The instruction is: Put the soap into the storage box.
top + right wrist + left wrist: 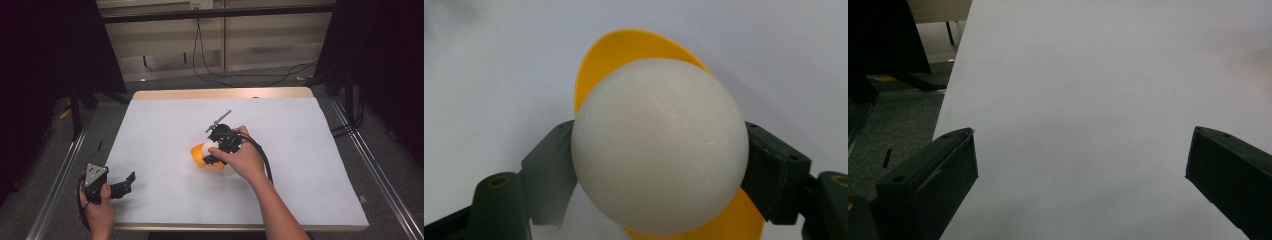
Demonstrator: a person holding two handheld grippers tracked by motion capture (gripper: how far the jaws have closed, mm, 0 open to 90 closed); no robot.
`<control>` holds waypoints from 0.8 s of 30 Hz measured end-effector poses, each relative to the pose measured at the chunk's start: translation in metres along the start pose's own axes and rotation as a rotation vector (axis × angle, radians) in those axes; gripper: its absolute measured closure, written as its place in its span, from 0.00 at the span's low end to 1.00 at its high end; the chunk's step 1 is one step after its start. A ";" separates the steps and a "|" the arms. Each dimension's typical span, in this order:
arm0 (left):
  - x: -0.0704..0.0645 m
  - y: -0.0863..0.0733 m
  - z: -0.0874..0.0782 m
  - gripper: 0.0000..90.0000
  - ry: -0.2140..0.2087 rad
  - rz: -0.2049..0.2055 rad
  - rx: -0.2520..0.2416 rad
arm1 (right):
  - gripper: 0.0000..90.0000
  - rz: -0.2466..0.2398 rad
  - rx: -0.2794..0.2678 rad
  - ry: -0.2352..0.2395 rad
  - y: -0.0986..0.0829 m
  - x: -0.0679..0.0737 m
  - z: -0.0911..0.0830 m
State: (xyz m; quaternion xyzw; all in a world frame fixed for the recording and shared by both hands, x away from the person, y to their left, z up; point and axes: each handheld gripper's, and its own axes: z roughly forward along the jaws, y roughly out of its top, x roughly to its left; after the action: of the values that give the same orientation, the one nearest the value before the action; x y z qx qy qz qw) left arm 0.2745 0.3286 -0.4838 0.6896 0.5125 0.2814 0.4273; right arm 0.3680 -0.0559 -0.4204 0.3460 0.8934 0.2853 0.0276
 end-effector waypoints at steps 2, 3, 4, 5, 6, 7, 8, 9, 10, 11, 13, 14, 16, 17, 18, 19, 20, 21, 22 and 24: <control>0.000 0.000 0.000 0.00 -0.001 0.000 0.000 | 0.27 0.000 -0.001 0.003 0.000 0.000 0.000; 0.000 0.000 0.000 0.00 -0.001 0.000 0.000 | 0.27 0.012 0.001 0.009 0.000 0.000 0.000; 0.000 0.000 0.000 0.00 -0.001 -0.001 0.000 | 0.26 0.014 0.002 0.013 0.000 0.000 0.000; 0.000 0.000 0.000 0.00 0.000 -0.001 0.000 | 0.26 0.012 0.000 0.017 -0.001 -0.001 0.001; 0.000 0.000 0.000 0.00 0.000 -0.001 0.000 | 0.27 0.011 -0.005 0.016 -0.001 -0.002 0.000; 0.000 0.000 0.000 0.00 -0.002 -0.003 -0.002 | 0.27 0.015 -0.013 0.007 -0.001 -0.002 -0.001; 0.000 0.000 0.000 0.00 0.001 0.002 0.000 | 0.29 0.020 -0.025 -0.001 -0.001 -0.004 -0.003; 0.000 0.000 0.000 0.00 0.001 0.003 0.001 | 0.28 0.031 -0.038 0.014 -0.002 -0.005 -0.005; 0.000 0.000 0.000 0.00 0.000 -0.001 0.000 | 0.28 0.033 -0.044 0.023 -0.002 -0.005 -0.007; 0.000 0.000 0.000 0.00 0.001 0.003 0.002 | 0.27 0.030 -0.041 0.027 -0.002 -0.005 -0.008; 0.000 0.000 0.000 0.00 0.001 0.002 0.001 | 0.26 0.024 -0.035 0.022 -0.003 -0.005 -0.008; 0.000 0.000 0.000 0.00 0.001 0.000 0.000 | 0.26 0.027 -0.034 0.022 -0.004 -0.005 -0.008; 0.000 0.000 0.000 0.00 0.000 -0.001 -0.001 | 0.25 0.030 -0.038 0.019 -0.005 -0.005 -0.010; 0.000 0.000 0.000 0.00 0.001 0.003 0.001 | 0.25 0.032 -0.044 0.018 -0.006 -0.006 -0.011; 0.000 0.000 0.000 0.00 0.000 -0.001 0.000 | 0.24 0.035 -0.048 0.018 -0.008 -0.006 -0.012; 0.000 0.000 0.000 0.00 0.001 0.002 0.000 | 0.23 0.035 -0.052 0.015 -0.009 -0.007 -0.013; 0.000 0.000 0.000 0.00 -0.001 -0.001 -0.001 | 0.21 0.042 -0.058 0.013 -0.012 -0.008 -0.015; 0.000 0.000 0.000 0.00 0.000 0.003 0.001 | 0.19 0.048 -0.062 0.009 -0.013 -0.009 -0.016; 0.000 0.000 0.000 0.00 0.000 0.003 0.001 | 0.17 0.050 -0.067 0.000 -0.016 -0.010 -0.018; 0.000 0.000 0.000 0.00 0.000 0.002 0.001 | 0.15 0.059 -0.086 -0.007 -0.021 -0.013 -0.022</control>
State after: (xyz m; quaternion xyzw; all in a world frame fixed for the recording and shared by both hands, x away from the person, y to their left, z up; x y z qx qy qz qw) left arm 0.2746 0.3288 -0.4838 0.6903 0.5118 0.2818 0.4268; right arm 0.3596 -0.0871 -0.4147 0.3715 0.8697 0.3229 0.0370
